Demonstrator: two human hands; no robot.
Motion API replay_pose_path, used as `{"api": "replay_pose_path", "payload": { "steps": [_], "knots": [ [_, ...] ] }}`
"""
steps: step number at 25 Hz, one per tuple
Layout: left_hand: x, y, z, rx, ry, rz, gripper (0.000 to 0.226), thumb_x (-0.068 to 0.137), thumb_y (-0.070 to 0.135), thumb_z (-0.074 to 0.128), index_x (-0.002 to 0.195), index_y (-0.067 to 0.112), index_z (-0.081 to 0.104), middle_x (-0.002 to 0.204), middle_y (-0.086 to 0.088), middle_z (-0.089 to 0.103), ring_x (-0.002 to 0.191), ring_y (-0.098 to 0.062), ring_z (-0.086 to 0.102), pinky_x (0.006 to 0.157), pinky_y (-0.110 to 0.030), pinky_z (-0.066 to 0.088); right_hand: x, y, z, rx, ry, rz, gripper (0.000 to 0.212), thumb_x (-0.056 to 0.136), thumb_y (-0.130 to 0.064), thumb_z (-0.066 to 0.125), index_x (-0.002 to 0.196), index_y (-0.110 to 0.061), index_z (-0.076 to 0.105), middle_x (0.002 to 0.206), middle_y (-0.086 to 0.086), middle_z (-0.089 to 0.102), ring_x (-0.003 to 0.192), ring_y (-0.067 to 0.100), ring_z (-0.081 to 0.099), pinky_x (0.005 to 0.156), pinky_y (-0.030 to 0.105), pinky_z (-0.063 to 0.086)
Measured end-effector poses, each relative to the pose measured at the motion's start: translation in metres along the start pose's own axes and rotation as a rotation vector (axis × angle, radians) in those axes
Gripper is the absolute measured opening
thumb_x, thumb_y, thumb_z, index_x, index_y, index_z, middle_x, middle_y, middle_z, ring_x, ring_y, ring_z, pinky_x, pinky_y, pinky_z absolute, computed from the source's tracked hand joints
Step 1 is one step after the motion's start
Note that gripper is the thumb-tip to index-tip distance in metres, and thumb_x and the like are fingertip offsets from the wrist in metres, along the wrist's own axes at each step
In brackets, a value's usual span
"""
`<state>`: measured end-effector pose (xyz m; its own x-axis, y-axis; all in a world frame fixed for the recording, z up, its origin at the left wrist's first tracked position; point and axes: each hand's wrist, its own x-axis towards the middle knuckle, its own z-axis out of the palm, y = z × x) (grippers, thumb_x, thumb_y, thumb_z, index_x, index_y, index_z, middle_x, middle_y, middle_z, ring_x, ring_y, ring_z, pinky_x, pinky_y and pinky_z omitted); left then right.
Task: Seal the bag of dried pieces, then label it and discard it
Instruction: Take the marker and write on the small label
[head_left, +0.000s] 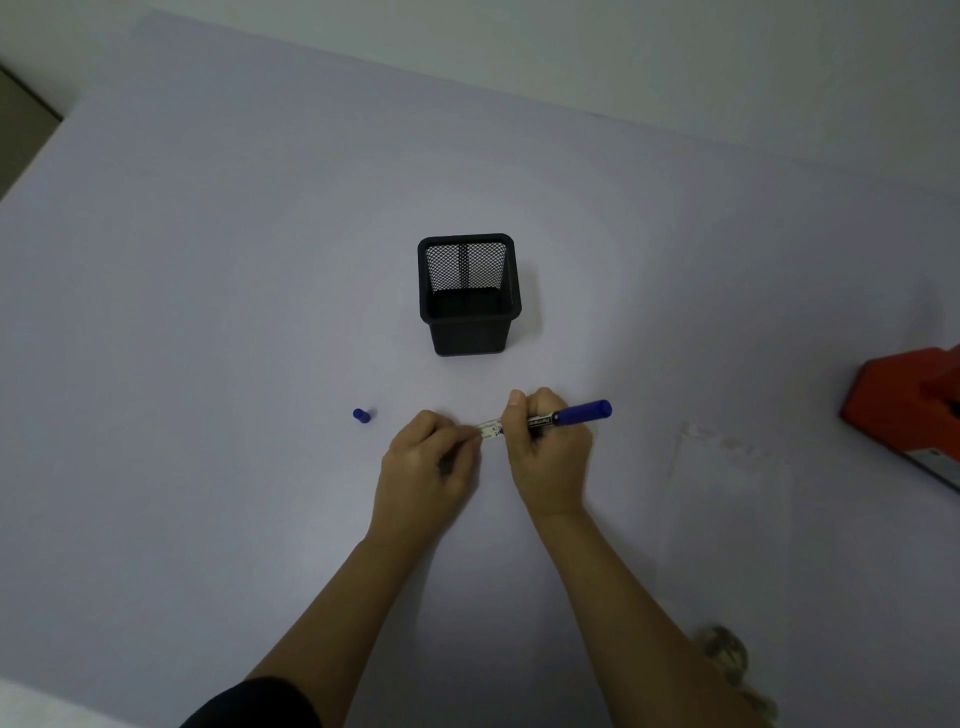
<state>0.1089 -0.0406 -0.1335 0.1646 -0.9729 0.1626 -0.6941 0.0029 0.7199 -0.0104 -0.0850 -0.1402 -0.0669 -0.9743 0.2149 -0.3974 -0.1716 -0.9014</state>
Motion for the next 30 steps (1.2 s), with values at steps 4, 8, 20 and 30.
{"api": "replay_pose_path", "payload": {
  "steps": [4, 8, 20, 30],
  "knots": [
    [-0.0007, -0.0004, 0.0, -0.001, 0.0, 0.005, 0.029, 0.084, 0.026, 0.054, 0.084, 0.004, 0.073, 0.072, -0.006, 0.062, 0.062, -0.012, 0.054, 0.059, -0.016, 0.044, -0.0027, 0.0002, 0.0011, -0.01, -0.071, -0.046, 0.036, 0.089, -0.024, 0.045, 0.061, -0.002, 0.045, 0.053, 0.013, 0.046, 0.048, 0.02, 0.039, 0.045, 0.022, 0.038],
    [-0.0003, -0.0004, 0.0004, 0.007, 0.001, 0.003, 0.028, 0.084, 0.026, 0.054, 0.084, 0.005, 0.073, 0.072, -0.007, 0.063, 0.062, -0.013, 0.055, 0.058, -0.018, 0.045, -0.0032, 0.0005, 0.0015, -0.014, -0.061, -0.084, 0.04, 0.093, -0.027, 0.045, 0.061, -0.002, 0.047, 0.056, 0.012, 0.048, 0.056, 0.018, 0.041, 0.053, 0.007, 0.035],
    [-0.0011, -0.0012, 0.001, 0.001, 0.004, -0.003, 0.027, 0.084, 0.026, 0.055, 0.084, 0.005, 0.072, 0.073, -0.006, 0.063, 0.065, -0.008, 0.051, 0.062, -0.013, 0.042, -0.0044, 0.0018, 0.002, -0.019, -0.062, -0.081, 0.043, 0.093, -0.029, 0.045, 0.061, 0.0, 0.048, 0.055, 0.013, 0.049, 0.055, 0.018, 0.041, 0.051, 0.014, 0.038],
    [-0.0012, 0.0002, -0.0006, 0.02, -0.004, -0.006, 0.029, 0.084, 0.027, 0.054, 0.083, 0.005, 0.072, 0.073, -0.007, 0.064, 0.064, -0.009, 0.054, 0.062, -0.007, 0.04, -0.0051, 0.0009, 0.0011, 0.015, -0.047, -0.109, 0.052, 0.095, -0.037, 0.037, 0.063, 0.001, 0.049, 0.057, 0.012, 0.052, 0.057, 0.016, 0.044, 0.057, 0.007, 0.039]
  ]
}}
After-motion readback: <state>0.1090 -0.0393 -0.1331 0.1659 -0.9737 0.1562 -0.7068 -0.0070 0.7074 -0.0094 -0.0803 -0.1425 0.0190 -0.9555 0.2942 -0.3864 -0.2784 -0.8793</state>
